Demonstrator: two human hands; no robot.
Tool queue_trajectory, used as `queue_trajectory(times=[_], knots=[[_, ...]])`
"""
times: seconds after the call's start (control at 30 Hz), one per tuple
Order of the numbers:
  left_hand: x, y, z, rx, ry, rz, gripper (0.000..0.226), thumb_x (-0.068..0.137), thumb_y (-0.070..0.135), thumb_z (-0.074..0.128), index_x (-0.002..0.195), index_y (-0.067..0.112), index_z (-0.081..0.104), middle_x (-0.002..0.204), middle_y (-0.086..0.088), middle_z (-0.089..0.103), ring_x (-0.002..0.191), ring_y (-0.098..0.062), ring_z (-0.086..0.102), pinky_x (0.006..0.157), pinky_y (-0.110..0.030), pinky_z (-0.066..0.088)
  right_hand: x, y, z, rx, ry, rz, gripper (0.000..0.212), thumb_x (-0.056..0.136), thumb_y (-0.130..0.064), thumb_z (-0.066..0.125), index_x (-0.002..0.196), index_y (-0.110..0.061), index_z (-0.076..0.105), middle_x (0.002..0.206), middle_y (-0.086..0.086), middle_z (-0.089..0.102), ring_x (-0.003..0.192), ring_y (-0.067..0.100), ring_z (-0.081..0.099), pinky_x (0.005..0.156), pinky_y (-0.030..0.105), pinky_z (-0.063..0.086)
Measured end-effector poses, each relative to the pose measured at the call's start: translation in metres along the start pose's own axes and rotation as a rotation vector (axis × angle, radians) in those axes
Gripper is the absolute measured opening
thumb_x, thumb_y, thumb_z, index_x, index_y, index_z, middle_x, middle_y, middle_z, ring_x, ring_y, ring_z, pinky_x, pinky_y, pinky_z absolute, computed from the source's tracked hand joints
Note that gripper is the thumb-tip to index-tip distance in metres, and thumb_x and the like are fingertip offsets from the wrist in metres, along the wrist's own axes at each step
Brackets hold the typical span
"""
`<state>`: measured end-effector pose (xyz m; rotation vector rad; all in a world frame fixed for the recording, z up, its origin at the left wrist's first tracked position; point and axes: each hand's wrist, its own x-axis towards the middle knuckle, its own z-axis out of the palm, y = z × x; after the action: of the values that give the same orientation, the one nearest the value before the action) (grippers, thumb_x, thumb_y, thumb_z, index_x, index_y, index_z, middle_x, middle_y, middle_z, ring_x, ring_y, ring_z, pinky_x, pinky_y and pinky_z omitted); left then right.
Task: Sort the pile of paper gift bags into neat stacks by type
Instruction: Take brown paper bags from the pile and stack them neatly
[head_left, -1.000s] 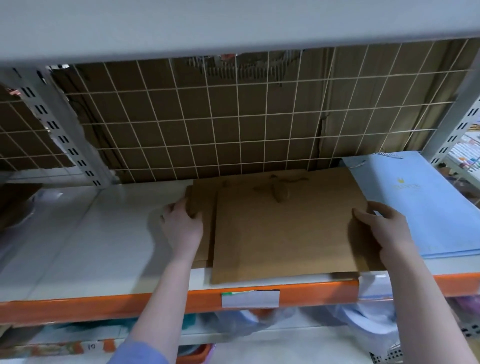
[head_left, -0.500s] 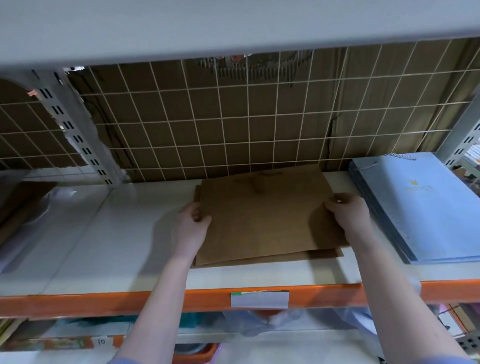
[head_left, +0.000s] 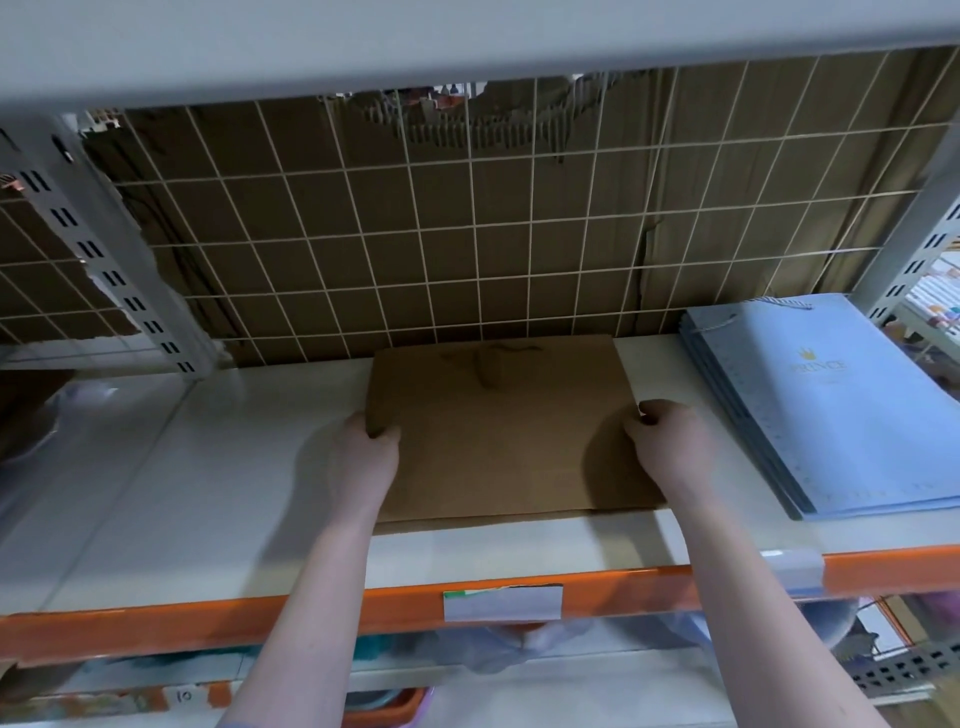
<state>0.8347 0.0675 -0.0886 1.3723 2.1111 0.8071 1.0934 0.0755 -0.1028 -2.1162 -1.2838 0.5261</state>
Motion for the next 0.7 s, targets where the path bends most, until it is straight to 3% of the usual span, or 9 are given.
queue_trajectory(times=[0.1,0.23,0.37,0.47,0.63,0.7], knots=[[0.0,0.004,0.002,-0.039,-0.02,-0.013,0.036,0.1,0.023,0.041,0.133,0.012,0.049,0.13,-0.008,0.056,0.099,-0.019,0.053,0.056,-0.011,0.031,0.0,-0.001,-0.002,0.005,0.019,-0.006,0.025,0.091,-0.004,0.049,0.11,0.001,0.064,0.108,0.02,0.065,0.097,0.034,0.06,0.073,0.033,0.044],[0.003,0.008,0.007,-0.032,-0.06,0.0,0.04,0.098,0.02,0.044,0.138,0.015,0.045,0.135,-0.006,0.052,0.118,-0.026,0.052,0.085,-0.026,0.042,0.007,0.003,-0.003,-0.016,0.01,0.006,0.025,0.09,-0.002,0.046,0.106,-0.001,0.065,0.104,0.018,0.064,0.094,0.034,0.059,0.07,0.034,0.043],[0.007,0.004,0.01,0.024,-0.07,0.016,0.048,0.093,0.026,0.05,0.14,0.018,0.042,0.137,-0.006,0.051,0.122,-0.03,0.049,0.101,-0.042,0.045,0.014,0.007,0.003,-0.102,0.011,-0.024,0.026,0.088,0.0,0.042,0.1,-0.005,0.065,0.104,0.017,0.062,0.091,0.031,0.056,0.068,0.031,0.041],[0.006,0.001,0.008,0.085,-0.061,0.04,0.048,0.094,0.028,0.049,0.14,0.019,0.043,0.137,-0.006,0.051,0.121,-0.029,0.05,0.099,-0.038,0.045,0.01,0.007,0.005,-0.183,0.03,-0.067,0.028,0.09,-0.001,0.039,0.105,-0.003,0.063,0.109,0.017,0.059,0.098,0.033,0.055,0.078,0.036,0.047],[-0.005,-0.002,0.004,0.299,0.066,0.107,0.051,0.095,0.033,0.046,0.143,0.016,0.037,0.145,-0.008,0.043,0.132,-0.029,0.04,0.106,-0.039,0.036,-0.011,0.005,0.006,-0.382,0.167,-0.217,0.029,0.093,-0.009,0.043,0.117,0.002,0.055,0.116,0.024,0.057,0.107,0.039,0.05,0.083,0.042,0.042],[-0.014,-0.006,0.0,0.418,0.137,0.138,0.05,0.096,0.032,0.045,0.143,0.016,0.037,0.146,-0.007,0.041,0.134,-0.027,0.037,0.106,-0.036,0.035,-0.024,0.0,0.009,-0.426,0.143,-0.244,0.033,0.095,-0.016,0.042,0.122,-0.001,0.054,0.121,0.021,0.055,0.111,0.038,0.048,0.089,0.042,0.04]])
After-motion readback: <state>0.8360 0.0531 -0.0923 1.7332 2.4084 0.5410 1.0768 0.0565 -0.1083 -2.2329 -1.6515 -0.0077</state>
